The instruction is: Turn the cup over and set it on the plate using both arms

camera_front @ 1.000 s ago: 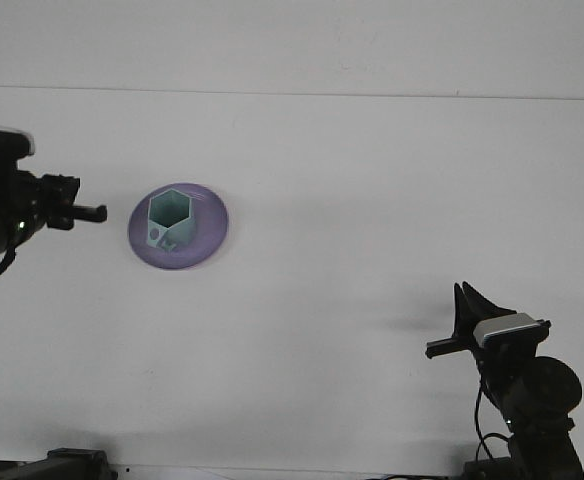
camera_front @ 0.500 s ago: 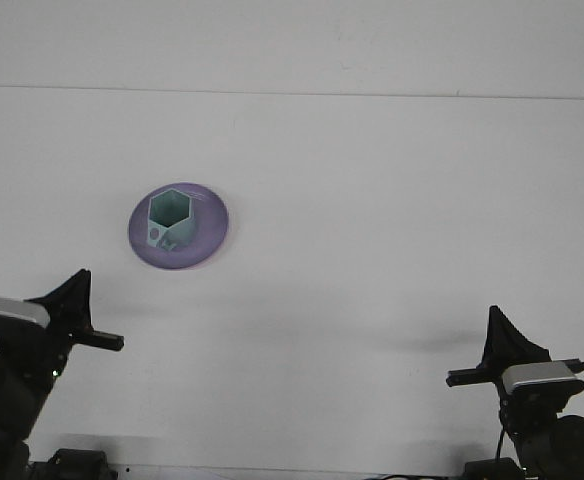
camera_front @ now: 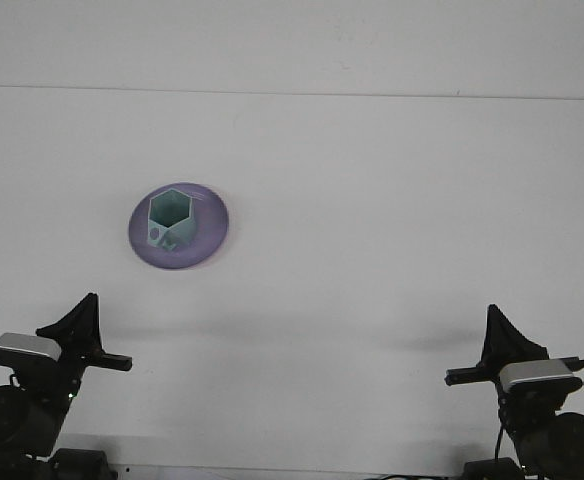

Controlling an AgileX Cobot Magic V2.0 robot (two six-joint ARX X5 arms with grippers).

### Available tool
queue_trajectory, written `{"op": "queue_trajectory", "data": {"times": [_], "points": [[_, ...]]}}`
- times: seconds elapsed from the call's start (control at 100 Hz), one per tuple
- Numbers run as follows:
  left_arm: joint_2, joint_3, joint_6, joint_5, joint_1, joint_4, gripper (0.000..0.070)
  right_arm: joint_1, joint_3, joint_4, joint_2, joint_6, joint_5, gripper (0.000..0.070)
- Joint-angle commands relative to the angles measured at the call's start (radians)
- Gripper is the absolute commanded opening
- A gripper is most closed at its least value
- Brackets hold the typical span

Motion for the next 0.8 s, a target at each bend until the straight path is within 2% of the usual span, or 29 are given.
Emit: {"op": "queue_trajectory", "data": {"times": [0.0, 0.46, 0.51, 0.57, 0.79], "points": [[0.002, 0.012, -0.006, -0.005, 0.001, 0.01, 0.0013, 0.001, 0.002, 0.009, 0.002, -0.011, 0.004, 0.0], [-0.003, 0.005, -0.005, -0.005, 0.0, 0.015, 0.0013, 0.001, 0.002, 0.009, 0.002, -0.011, 0.004, 0.0], [-0.006, 0.0, 0.005, -0.02, 0.003, 0.013, 0.0013, 0.001, 0.002, 0.009, 0.002, -0.011, 0.004, 0.0], [-0.024, -0.03, 0.052, -0.04, 0.013, 0.032, 0.0013, 0.001, 0.002, 0.009, 0.002, -0.011, 0.004, 0.0], [-0.19, -0.307, 0.028, -0.04, 0.053, 0.267, 0.0013, 0.001, 0.002, 0.009, 0.002, -0.011, 0.004, 0.0]]}}
